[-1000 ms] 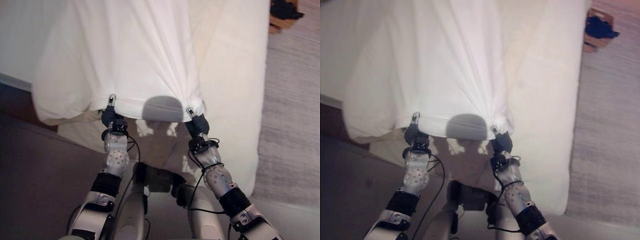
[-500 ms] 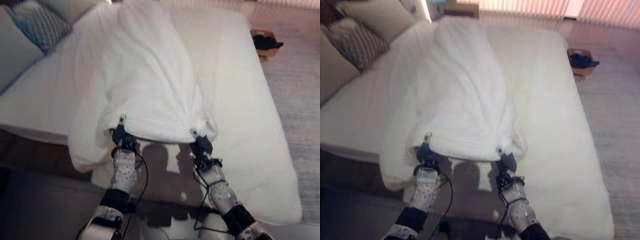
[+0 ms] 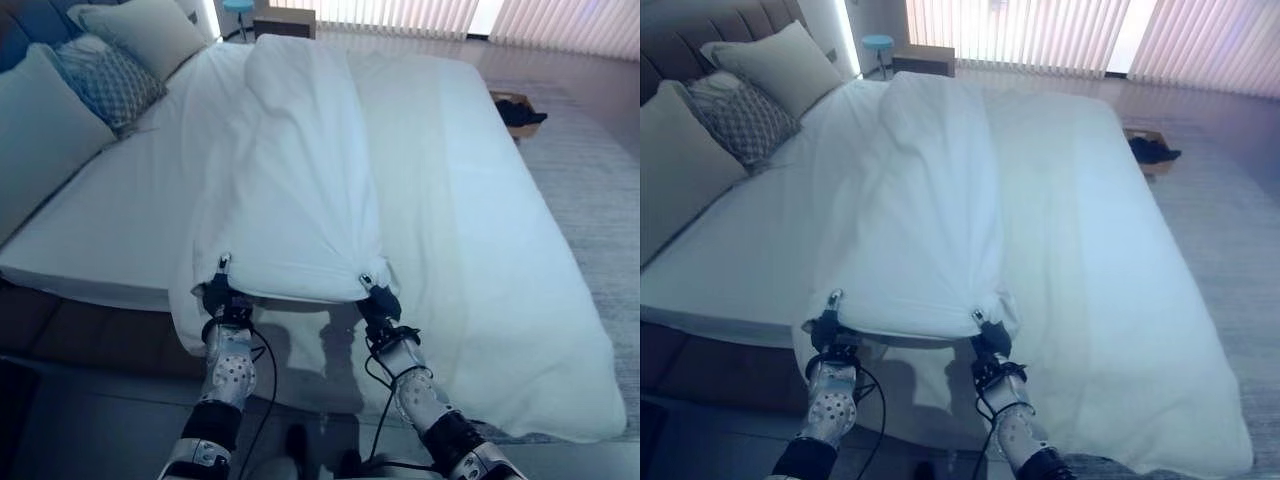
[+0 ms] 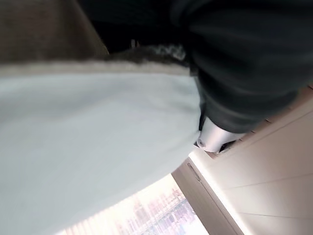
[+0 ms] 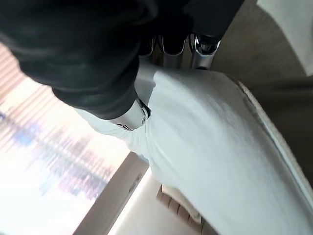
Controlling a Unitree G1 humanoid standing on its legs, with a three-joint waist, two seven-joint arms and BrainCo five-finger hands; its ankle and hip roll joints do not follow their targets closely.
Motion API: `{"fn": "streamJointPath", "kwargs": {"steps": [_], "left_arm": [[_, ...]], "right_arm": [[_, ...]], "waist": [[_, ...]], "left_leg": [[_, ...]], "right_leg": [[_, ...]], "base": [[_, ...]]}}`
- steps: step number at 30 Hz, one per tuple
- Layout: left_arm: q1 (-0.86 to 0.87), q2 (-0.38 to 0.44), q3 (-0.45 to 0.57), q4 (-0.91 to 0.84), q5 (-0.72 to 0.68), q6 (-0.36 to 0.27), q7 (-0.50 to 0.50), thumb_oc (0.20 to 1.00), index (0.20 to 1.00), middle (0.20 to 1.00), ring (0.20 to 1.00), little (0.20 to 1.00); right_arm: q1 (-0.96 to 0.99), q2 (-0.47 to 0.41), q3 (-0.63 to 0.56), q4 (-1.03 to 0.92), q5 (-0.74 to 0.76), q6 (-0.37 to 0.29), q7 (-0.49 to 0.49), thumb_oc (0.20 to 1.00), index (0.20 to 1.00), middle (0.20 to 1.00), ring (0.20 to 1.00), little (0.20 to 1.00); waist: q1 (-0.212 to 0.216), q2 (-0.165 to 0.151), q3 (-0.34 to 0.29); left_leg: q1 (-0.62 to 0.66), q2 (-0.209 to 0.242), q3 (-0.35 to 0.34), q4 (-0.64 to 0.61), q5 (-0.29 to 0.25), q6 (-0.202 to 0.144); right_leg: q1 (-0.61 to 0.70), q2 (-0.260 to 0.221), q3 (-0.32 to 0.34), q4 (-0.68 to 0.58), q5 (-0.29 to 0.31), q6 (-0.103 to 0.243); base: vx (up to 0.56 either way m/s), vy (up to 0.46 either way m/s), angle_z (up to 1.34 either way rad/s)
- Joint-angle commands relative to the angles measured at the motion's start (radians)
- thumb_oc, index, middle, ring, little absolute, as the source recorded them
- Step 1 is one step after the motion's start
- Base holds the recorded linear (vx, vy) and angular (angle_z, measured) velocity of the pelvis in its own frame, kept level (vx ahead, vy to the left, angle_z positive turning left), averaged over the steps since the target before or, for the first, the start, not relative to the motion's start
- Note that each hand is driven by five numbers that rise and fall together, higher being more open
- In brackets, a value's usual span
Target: Make the bed
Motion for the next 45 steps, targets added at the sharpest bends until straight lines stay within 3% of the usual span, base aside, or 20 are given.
{"fn": "streamJointPath", "kwargs": {"steps": [1, 3, 5, 9, 11, 12, 14, 16, 18, 19, 22, 23, 25, 27, 29, 31, 34, 40, 43, 45], "left_arm": [[0.030, 0.114, 0.098, -0.080, 0.004, -0.094, -0.031, 0.200, 0.200, 0.200, 0.200, 0.200], [0.039, 0.103, 0.105, -0.080, -0.008, -0.097, -0.027, 0.200, 0.200, 0.200, 0.200, 0.200], [0.053, 0.099, 0.115, -0.082, -0.028, -0.102, -0.020, 0.200, 0.200, 0.200, 0.200, 0.200], [0.076, 0.093, 0.124, -0.080, -0.035, -0.107, -0.003, 0.200, 0.200, 0.200, 0.200, 0.200], [0.074, 0.089, 0.117, -0.079, -0.040, -0.105, -0.004, 0.200, 0.200, 0.200, 0.200, 0.200], [0.063, 0.087, 0.089, -0.067, -0.035, -0.089, -0.017, 0.200, 0.200, 0.200, 0.200, 0.200], [0.072, 0.094, 0.072, -0.066, -0.018, -0.079, -0.031, 0.200, 0.200, 0.200, 0.200, 0.200], [0.080, 0.102, 0.069, -0.063, -0.011, -0.079, -0.038, 0.200, 0.200, 0.200, 0.200, 0.200], [0.086, 0.110, 0.076, -0.058, 0.000, -0.080, -0.038, 0.200, 0.200, 0.200, 0.200, 0.200], [0.105, 0.123, 0.091, -0.057, 0.019, -0.085, -0.027, 0.200, 0.200, 0.200, 0.200, 0.200], [0.127, 0.123, 0.105, -0.047, 0.030, -0.078, -0.022, 0.200, 0.200, 0.200, 0.200, 0.200], [0.127, 0.123, 0.105, -0.047, 0.030, -0.078, -0.022, 0.200, 0.200, 0.200, 0.200, 0.200], [0.150, 0.115, 0.117, -0.038, 0.045, -0.072, -0.015, 0.200, 0.200, 0.200, 0.200, 0.200], [0.167, 0.105, 0.126, -0.033, 0.050, -0.074, -0.005, 0.200, 0.200, 0.200, 0.200, 0.200], [0.170, 0.101, 0.126, -0.039, 0.058, -0.078, 0.004, 0.200, 0.200, 0.200, 0.200, 0.200], [0.166, 0.104, 0.116, -0.050, 0.088, -0.080, 0.009, 0.200, 0.200, 0.200, 0.200, 0.200], [0.170, 0.121, 0.124, -0.151, 0.138, -0.100, 0.013, 0.200, 0.200, 0.200, 0.200, 0.200], [0.185, 0.106, 0.171, -0.263, 0.172, -0.143, 0.016, 0.200, 0.200, 0.200, 0.200, 0.200], [0.200, 0.086, 0.173, -0.248, 0.145, -0.151, 0.011, 0.200, 0.200, 0.200, 0.200, 0.200], [0.184, 0.070, 0.151, -0.178, 0.127, -0.147, 0.046, 0.200, 0.200, 0.200, 0.200, 0.200]], "right_arm": [[0.107, -0.083, -0.097, -0.047, 0.012, -0.078, -0.018, 0.200, 0.200, 0.200, 0.200, 0.200], [0.115, -0.085, -0.103, -0.044, 0.009, -0.072, -0.023, 0.200, 0.200, 0.200, 0.200, 0.200], [0.115, -0.081, -0.102, -0.034, 0.002, -0.065, -0.031, 0.200, 0.200, 0.200, 0.200, 0.200], [0.116, -0.079, -0.105, -0.025, -0.011, -0.054, -0.047, 0.200, 0.200, 0.200, 0.200, 0.200], [0.114, -0.084, -0.114, -0.021, -0.015, -0.045, -0.047, 0.200, 0.200, 0.200, 0.200, 0.200], [0.116, -0.094, -0.127, -0.022, -0.040, -0.032, -0.048, 0.200, 0.200, 0.200, 0.200, 0.200], [0.128, -0.091, -0.135, -0.017, -0.063, -0.018, -0.046, 0.200, 0.200, 0.200, 0.200, 0.200], [0.124, -0.071, -0.135, 0.007, -0.063, -0.021, -0.045, 0.200, 0.200, 0.200, 0.200, 0.200], [0.119, -0.063, -0.131, 0.015, -0.065, -0.021, -0.043, 0.200, 0.200, 0.200, 0.200, 0.200], [0.114, -0.045, -0.121, 0.033, -0.075, -0.016, -0.038, 0.200, 0.200, 0.200, 0.200, 0.200], [0.114, -0.034, -0.105, 0.064, -0.058, -0.015, -0.023, 0.200, 0.200, 0.200, 0.200, 0.200], [0.114, -0.034, -0.105, 0.064, -0.058, -0.015, -0.022, 0.200, 0.200, 0.200, 0.200, 0.200], [0.138, -0.027, -0.082, 0.069, -0.050, -0.013, -0.011, 0.200, 0.200, 0.200, 0.200, 0.200], [0.152, -0.023, -0.066, 0.064, -0.043, -0.015, -0.008, 0.200, 0.200, 0.200, 0.200, 0.200], [0.152, -0.025, -0.058, 0.055, -0.044, -0.017, -0.011, 0.200, 0.200, 0.200, 0.200, 0.200], [0.132, -0.047, -0.045, 0.008, -0.061, -0.025, -0.012, 0.200, 0.200, 0.200, 0.200, 0.200], [0.085, -0.062, -0.028, -0.058, -0.096, -0.038, -0.004, 0.200, 0.200, 0.200, 0.200, 0.200], [0.094, -0.102, -0.037, -0.225, -0.218, -0.066, 0.033, 0.200, 0.200, 0.200, 0.200, 0.200], [0.135, -0.106, -0.049, -0.243, -0.227, -0.078, 0.030, 0.200, 0.200, 0.200, 0.200, 0.200], [0.189, -0.113, -0.047, -0.200, -0.209, -0.087, 0.016, 0.200, 0.200, 0.200, 0.200, 0.200]], "waist": [[0.005, -0.016, -0.035], [0.002, -0.030, -0.030], [0.005, -0.044, -0.050], [0.017, -0.026, -0.074], [0.013, -0.022, -0.071], [-0.003, -0.019, -0.080], [0.002, -0.037, -0.081], [0.008, -0.044, -0.073], [0.017, -0.042, -0.068], [0.038, -0.032, -0.058], [0.038, -0.024, -0.045], [0.038, -0.025, -0.047], [0.042, -0.039, -0.042], [0.047, -0.051, -0.045], [0.050, -0.050, -0.045], [0.045, -0.044, -0.043], [0.066, -0.042, -0.062], [0.070, -0.052, -0.087], [0.065, -0.054, -0.080], [0.065, -0.057, -0.005]], "left_leg": [[-0.088, -0.010, 0.053, 0.228, -0.068, -0.121], [-0.094, 0.051, 0.057, 0.281, -0.107, -0.093], [-0.086, 0.111, -0.003, 0.286, -0.120, -0.076], [-0.042, 0.202, -0.201, 0.165, -0.045, -0.105], [-0.026, 0.200, -0.205, 0.154, -0.055, -0.115], [-0.010, 0.173, -0.158, 0.137, -0.105, -0.112], [-0.012, 0.122, -0.136, 0.152, -0.136, -0.089], [-0.013, 0.099, -0.084, 0.133, -0.142, -0.071], [-0.013, 0.096, -0.059, 0.122, -0.140, -0.065], [0.003, 0.088, -0.017, 0.078, -0.134, -0.054], [0.021, 0.069, 0.004, 0.033, -0.115, -0.037], [0.019, 0.069, 0.004, 0.031, -0.113, -0.036], [0.028, 0.039, 0.001, 0.010, -0.102, -0.027], [0.034, 0.021, 0.003, 0.003, -0.094, -0.027], [0.037, 0.019, 0.007, -0.003, -0.090, -0.030], [0.039, 0.018, -0.006, -0.009, -0.078, -0.026], [0.052, 0.023, 0.009, -0.031, -0.078, -0.018], [0.076, 0.026, -0.018, -0.048, -0.071, -0.019], [0.062, 0.028, -0.037, -0.035, -0.066, -0.027], [-0.063, 0.022, -0.051, 0.111, -0.062, -0.071]], "right_leg": [[0.007, -0.031, -0.009, -0.011, 0.025, 0.099], [0.013, -0.070, -0.008, -0.010, 0.030, 0.116], [0.011, -0.099, 0.016, -0.013, 0.032, 0.134], [-0.002, -0.143, 0.090, 0.001, 0.045, 0.171], [-0.004, -0.167, 0.102, 0.002, 0.052, 0.183], [0.009, -0.225, 0.101, -0.006, 0.090, 0.216], [-0.005, -0.279, 0.118, -0.025, 0.195, 0.235], [-0.036, -0.313, 0.106, -0.041, 0.275, 0.244], [-0.055, -0.318, 0.094, -0.042, 0.287, 0.243], [-0.068, -0.333, 0.001, -0.039, 0.287, 0.238], [-0.081, -0.232, -0.002, -0.006, 0.197, 0.215], [-0.083, -0.232, -0.002, -0.008, 0.199, 0.215], [-0.086, -0.118, 0.003, -0.016, 0.141, 0.188], [-0.073, -0.079, -0.006, -0.050, 0.135, 0.176], [-0.063, -0.084, -0.018, -0.066, 0.136, 0.176], [-0.068, -0.067, 0.023, -0.052, 0.130, 0.172], [-0.026, -0.089, -0.023, -0.088, 0.141, 0.181], [0.016, -0.072, -0.019, -0.119, 0.117, 0.164], [0.016, -0.064, -0.026, -0.123, 0.106, 0.153], [-0.026, -0.081, -0.074, -0.083, 0.088, 0.135]], "base": [[-0.03, 0.222, 0.61], [-0.03, 0.244, 0.34], [0.07, 0.276, -0.02], [0.11, 0.429, -0.23], [0.05, 0.456, -0.32], [0.07, 0.588, -0.12], [0.02, 0.635, 0.33], [-0.06, 0.474, -0.08], [-0.07, 0.365, -0.59], [-0.09, 0.436, -0.52], [-0.06, 0.352, -0.60], [-0.02, 0.188, -0.36], [-0.02, 0.230, -0.06], [-0.02, 0.155, 0.10], [-0.02, 0.067, 0.25], [-0.02, 0.053, 0.06], [-0.01, -0.001, 0.09], [0.01, -0.073, 0.10], [-0.06, -0.095, 0.26], [-0.25, -0.138, 0.43]]}}
